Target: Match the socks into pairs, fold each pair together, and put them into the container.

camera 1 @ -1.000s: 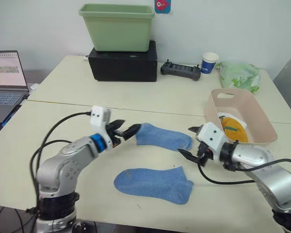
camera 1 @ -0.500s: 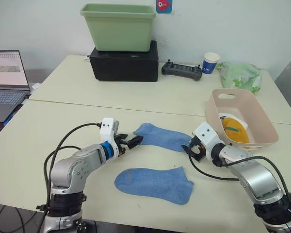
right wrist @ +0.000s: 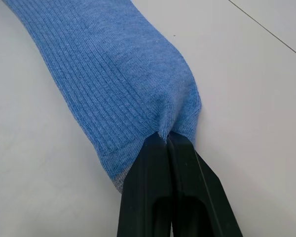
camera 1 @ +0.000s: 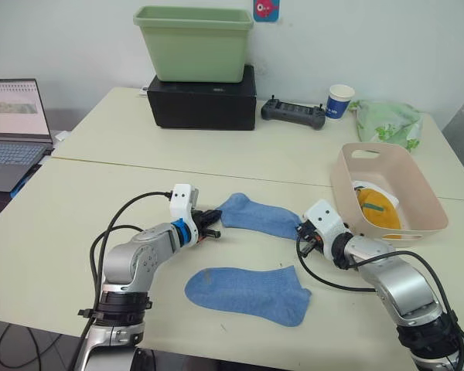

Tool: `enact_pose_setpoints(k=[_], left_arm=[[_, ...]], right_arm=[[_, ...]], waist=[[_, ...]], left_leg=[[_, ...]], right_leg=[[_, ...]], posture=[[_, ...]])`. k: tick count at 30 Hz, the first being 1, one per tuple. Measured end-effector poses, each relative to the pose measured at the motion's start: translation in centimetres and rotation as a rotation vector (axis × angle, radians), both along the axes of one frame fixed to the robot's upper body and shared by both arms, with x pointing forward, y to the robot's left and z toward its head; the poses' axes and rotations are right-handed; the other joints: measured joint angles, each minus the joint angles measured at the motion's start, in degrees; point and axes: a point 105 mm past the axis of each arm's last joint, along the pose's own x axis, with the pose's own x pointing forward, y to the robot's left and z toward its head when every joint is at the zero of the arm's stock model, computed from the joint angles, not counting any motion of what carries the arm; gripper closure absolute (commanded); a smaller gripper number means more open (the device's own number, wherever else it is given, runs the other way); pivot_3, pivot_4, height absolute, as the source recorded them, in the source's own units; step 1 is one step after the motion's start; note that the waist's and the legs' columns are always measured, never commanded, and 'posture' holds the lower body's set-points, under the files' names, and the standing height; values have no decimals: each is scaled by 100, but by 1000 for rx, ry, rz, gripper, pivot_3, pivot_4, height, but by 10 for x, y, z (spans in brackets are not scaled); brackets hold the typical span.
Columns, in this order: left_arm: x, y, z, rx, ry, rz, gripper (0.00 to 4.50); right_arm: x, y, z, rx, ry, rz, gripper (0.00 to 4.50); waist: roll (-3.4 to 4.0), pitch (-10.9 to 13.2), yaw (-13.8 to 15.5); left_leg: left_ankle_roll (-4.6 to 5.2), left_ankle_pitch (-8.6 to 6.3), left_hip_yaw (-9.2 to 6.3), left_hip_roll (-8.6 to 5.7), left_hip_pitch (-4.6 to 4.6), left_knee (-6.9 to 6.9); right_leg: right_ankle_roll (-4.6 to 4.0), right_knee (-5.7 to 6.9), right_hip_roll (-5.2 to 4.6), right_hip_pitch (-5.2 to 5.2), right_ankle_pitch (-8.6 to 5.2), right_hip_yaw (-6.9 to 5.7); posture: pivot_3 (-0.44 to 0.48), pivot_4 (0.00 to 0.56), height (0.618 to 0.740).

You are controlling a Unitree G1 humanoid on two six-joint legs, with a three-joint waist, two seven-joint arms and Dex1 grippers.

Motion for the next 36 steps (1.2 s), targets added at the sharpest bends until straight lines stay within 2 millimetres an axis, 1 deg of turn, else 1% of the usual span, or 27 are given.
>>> enact_pose_setpoints(k=[3,6,7,9,11,13,18,20,23,25,28,30,32,33,34,36], left_arm=[[0,-1,0,-1,-1,-3,4491],[2,-3,2,2,-4,-20,4491],[4,-4,2,4,-2,-30,4491],[12,-8,5,19,-4,-57,4491],[22,-22,7,29,-8,-120,4491],[29,-32,8,38,-12,-168,4491],[49,-51,11,55,-36,-257,4491],[61,-58,12,61,-46,-283,4491],[73,-65,16,64,-68,-297,4500],[78,-64,16,62,-82,-289,4500],[83,-61,16,60,-98,-280,4500],[84,-59,15,61,-107,-274,4500],[85,-57,15,53,-116,-271,4500],[85,-56,16,45,-121,-276,4500],[84,-55,16,37,-125,-283,4500],[84,-46,19,14,-130,-280,4073]], right_arm=[[-4,2,0,4,13,17,4447],[-11,8,0,30,46,50,4447],[-14,12,1,52,61,59,4447],[-23,29,3,119,97,101,4447],[-34,47,3,183,153,158,4447],[-39,55,1,201,190,179,4447],[-35,66,4,232,218,174,4447],[-31,76,5,282,237,159,4447],[-29,88,8,353,259,145,3756],[-27,90,10,384,269,127,3062],[-22,86,13,398,262,83,2076],[-20,84,13,392,262,66,1314],[-19,77,16,387,250,37,586],[-19,75,19,385,236,35,303],[-20,73,22,374,218,40,303],[-21,66,26,349,186,41,268]], waist=[[0,0,1],[0,0,2],[0,0,4],[0,0,14],[0,0,34],[0,0,47],[0,0,63],[0,0,72],[0,0,57],[0,0,48],[0,0,36],[0,0,20],[0,0,-14],[1,0,-24],[1,0,-51],[1,0,-74]], left_leg=[[0,0,-1,0,0,0],[0,0,-1,0,-1,0],[0,0,-3,0,-1,0],[0,0,-8,0,-1,0],[0,0,-7,-2,-4,1],[0,0,-2,-5,-5,1],[0,0,-8,-5,-8,0],[0,0,-16,-5,-11,1],[0,0,-20,-3,-17,-1],[0,0,-20,-2,-20,-3],[0,1,-23,0,-19,-3],[-1,1,-26,0,-18,-3],[-1,2,-28,1,-19,-3],[-2,2,-29,1,-19,-3],[-2,2,-28,1,-21,-3],[-2,2,-29,1,-21,-3]], right_leg=[[0,0,0,0,0,-1],[0,0,0,-1,0,-1],[0,1,1,-1,0,-3],[0,4,3,-1,0,-9],[0,2,4,-2,0,-10],[0,-2,2,-4,0,-20],[0,-4,1,-6,0,-43],[0,-3,2,-6,0,-57],[0,-4,3,-11,0,-62],[0,-6,3,-14,0,-62],[0,1,3,-16,0,-66],[0,6,3,-16,0,-68],[0,9,3,-17,0,-70],[0,9,4,-17,0,-71],[0,10,4,-19,0,-70],[0,10,4,-20,0,-71]], posture=[[0,150,720],[0,150,720],[0,150,720],[0,150,720],[0,150,720],[0,150,720],[0,150,720],[0,150,720],[0,150,720],[0,150,720],[0,150,720],[0,150,720],[0,150,720],[0,150,720],[0,150,720],[0,150,720]])
